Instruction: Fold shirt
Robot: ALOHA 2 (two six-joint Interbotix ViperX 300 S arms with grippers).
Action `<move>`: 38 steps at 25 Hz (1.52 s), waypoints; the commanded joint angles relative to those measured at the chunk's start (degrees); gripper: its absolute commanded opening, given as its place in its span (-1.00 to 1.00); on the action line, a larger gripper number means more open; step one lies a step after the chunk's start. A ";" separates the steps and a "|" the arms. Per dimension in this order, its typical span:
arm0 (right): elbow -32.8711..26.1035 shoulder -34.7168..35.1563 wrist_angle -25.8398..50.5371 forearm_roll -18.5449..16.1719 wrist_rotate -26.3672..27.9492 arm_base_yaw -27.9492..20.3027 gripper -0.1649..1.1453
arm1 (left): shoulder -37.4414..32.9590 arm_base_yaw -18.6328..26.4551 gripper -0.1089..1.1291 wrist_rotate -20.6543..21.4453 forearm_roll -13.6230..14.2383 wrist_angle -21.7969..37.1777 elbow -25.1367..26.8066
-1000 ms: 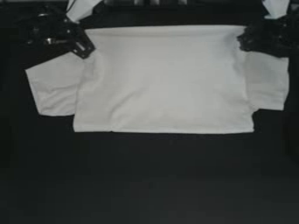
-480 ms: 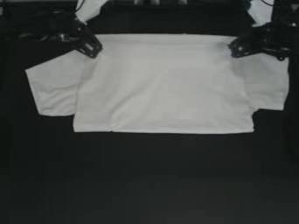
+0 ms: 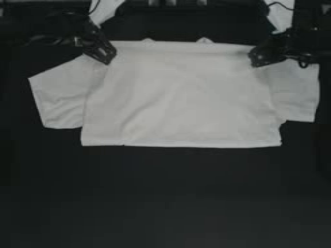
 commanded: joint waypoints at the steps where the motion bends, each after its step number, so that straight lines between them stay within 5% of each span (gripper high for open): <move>1: -1.23 -0.35 -0.35 0.18 -0.18 -0.53 0.07 | -2.02 0.26 0.37 0.00 -0.62 0.18 -1.85; 4: -1.76 -0.79 -0.35 0.97 -0.18 -0.53 0.55 | -2.72 -0.09 0.66 0.09 -0.88 0.26 -2.90; 6: -2.37 -1.41 -0.35 1.32 -0.18 -0.44 0.70 | -3.43 -0.26 0.67 0.18 -0.88 0.35 -3.43; 12: -2.99 -6.06 1.05 1.49 -0.35 1.23 0.71 | -6.94 -1.32 0.65 0.09 -0.88 0.97 -4.31; 21: -2.81 -15.91 13.97 3.96 -0.26 6.50 0.71 | -16.52 -5.45 0.65 -0.79 -0.97 6.50 -0.70; 38: 2.46 -27.60 22.15 10.28 2.90 14.06 0.71 | -30.32 -14.24 0.65 -19.86 -2.02 7.12 18.98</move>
